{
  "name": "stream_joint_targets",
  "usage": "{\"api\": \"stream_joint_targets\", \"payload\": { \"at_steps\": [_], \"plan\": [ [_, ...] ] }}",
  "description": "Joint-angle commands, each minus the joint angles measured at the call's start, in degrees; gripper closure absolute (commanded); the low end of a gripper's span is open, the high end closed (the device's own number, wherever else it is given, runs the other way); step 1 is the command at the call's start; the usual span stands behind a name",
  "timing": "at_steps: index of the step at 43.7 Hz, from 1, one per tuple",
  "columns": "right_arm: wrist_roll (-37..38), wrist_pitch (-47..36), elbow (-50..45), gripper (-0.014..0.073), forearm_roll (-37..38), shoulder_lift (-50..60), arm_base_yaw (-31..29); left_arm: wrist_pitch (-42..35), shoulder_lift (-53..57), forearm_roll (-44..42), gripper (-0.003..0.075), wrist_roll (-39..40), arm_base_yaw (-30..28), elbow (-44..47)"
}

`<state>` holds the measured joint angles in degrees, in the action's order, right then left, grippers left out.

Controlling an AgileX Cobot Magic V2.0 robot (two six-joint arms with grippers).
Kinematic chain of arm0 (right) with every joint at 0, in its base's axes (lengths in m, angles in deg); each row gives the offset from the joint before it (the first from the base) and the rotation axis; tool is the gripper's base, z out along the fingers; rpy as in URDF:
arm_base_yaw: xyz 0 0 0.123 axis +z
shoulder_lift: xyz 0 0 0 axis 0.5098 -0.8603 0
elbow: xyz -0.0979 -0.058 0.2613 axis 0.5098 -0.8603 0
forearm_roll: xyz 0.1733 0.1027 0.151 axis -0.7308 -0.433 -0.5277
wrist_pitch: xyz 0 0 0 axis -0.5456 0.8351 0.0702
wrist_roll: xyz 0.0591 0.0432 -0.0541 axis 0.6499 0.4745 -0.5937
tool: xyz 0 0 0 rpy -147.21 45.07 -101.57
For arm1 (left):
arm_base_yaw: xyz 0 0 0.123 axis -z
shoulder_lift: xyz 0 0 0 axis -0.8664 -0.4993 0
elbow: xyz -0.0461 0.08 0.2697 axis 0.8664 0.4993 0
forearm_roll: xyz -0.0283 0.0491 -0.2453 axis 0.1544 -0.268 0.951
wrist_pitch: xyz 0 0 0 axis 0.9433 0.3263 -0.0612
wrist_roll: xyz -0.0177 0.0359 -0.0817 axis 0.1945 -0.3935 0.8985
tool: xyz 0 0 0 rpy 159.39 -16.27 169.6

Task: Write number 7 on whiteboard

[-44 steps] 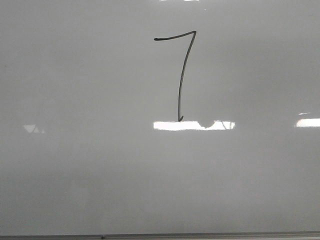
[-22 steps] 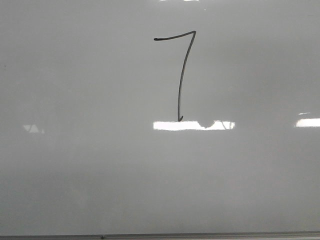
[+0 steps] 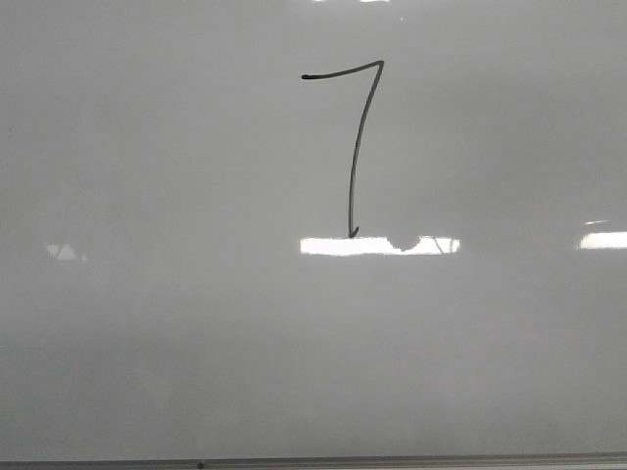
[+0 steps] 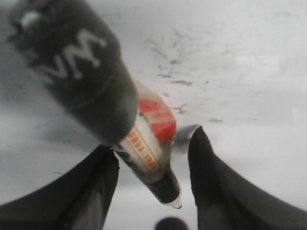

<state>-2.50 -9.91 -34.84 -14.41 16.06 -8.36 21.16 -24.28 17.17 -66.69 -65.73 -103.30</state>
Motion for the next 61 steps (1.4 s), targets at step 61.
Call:
{"api": "stream_joint_targets", "payload": {
  "at_steps": [61],
  "plan": [
    [28.6, 7.5, 1.4, 0.0213, 12.6, 23.0, -0.5, 20.5, 61.9, 0.6, 0.0393, 0.2, 26.5, 9.8]
  ]
}}
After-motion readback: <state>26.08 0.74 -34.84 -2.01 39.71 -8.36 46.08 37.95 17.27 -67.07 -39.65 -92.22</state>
